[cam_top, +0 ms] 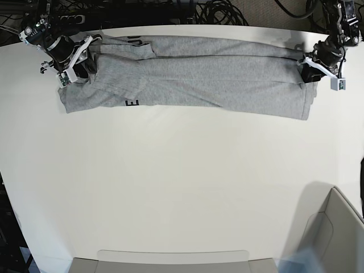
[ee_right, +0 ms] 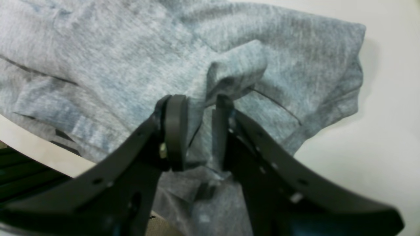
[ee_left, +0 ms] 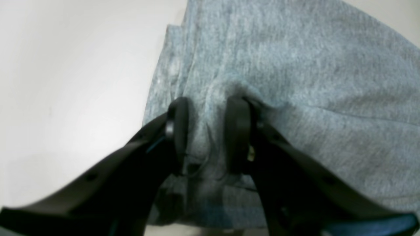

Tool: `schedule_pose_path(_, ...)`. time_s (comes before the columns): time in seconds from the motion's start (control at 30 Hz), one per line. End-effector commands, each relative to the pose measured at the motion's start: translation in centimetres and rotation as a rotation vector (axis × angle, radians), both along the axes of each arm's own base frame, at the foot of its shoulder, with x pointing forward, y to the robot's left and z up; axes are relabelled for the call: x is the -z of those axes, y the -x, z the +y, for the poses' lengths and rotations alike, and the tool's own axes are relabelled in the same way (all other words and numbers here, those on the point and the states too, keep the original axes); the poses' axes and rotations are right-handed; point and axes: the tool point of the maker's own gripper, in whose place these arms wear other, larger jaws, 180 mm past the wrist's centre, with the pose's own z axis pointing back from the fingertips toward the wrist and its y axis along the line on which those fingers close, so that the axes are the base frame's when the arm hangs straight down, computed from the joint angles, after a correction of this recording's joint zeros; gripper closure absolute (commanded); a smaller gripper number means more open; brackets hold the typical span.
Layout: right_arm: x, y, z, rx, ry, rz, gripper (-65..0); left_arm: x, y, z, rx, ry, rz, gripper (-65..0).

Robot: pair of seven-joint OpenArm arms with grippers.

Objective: Fold the T-shirt properly
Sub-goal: 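Hold the strip ends with both grippers and adjust the grip, then regrasp the strip end with the left gripper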

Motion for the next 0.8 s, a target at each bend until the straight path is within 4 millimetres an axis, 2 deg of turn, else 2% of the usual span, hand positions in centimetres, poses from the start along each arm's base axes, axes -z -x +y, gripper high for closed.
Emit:
schedule_pose_path(0.0, -1.0, -0.6, -0.1, -0.015, 0.003, -0.038, -15.0, 0.0, 0.3, 1.4, -0.006, -0.048, 0.024, -19.3)
schedule_pose_path(0.1, -1.4, -0.6, 0.1, -0.025, 0.006, -0.046, -15.0, 1.2, 0.9, 2.0, -0.013, -0.073, 0.066, -19.3)
schedule_pose_path(0.17, -1.5, -0.6, 0.2, -0.028, 0.007, -0.050, -15.0, 2.7, 1.3, 1.5, -0.009, -0.051, 0.105, -19.4)
schedule_pose_path(0.23, -1.6, -0.7, 0.0, -0.027, 0.010, -0.051, -15.0, 4.5, 2.4, 0.0, 0.007, 0.001, 0.163, -19.4)
schedule_pose_path(0.3, -1.7, -0.7, -0.3, -0.036, 0.023, -0.051, -15.0, 5.3, 2.4, -1.8, 0.024, 0.071, 0.193, -19.4)
schedule_pose_path(0.43, -1.7, -0.7, -0.2, -0.042, 0.026, -0.050, -15.0, 5.5, 2.1, -5.9, 0.077, 0.220, 0.224, -19.4)
schedule_pose_path(0.57, -2.0, -0.6, -0.2, -0.044, 0.029, -0.057, -15.0, 5.1, 2.8, -8.3, 0.236, 0.274, 0.231, -18.8)
schedule_pose_path(0.63, -1.9, -0.4, -0.2, -0.045, 0.029, -0.050, -15.0, 4.8, 2.2, -8.5, 0.263, 0.276, 0.223, -15.2)
schedule_pose_path(0.73, -2.0, -0.3, -0.1, -0.047, 0.029, -0.051, -15.0, 4.7, 1.7, -8.2, 0.257, 0.272, 0.215, -0.1)
schedule_pose_path(0.77, -2.0, -0.3, -0.1, -0.046, 0.026, -0.051, -15.0, 4.8, 1.5, -8.0, 0.249, 0.272, 0.211, 0.0)
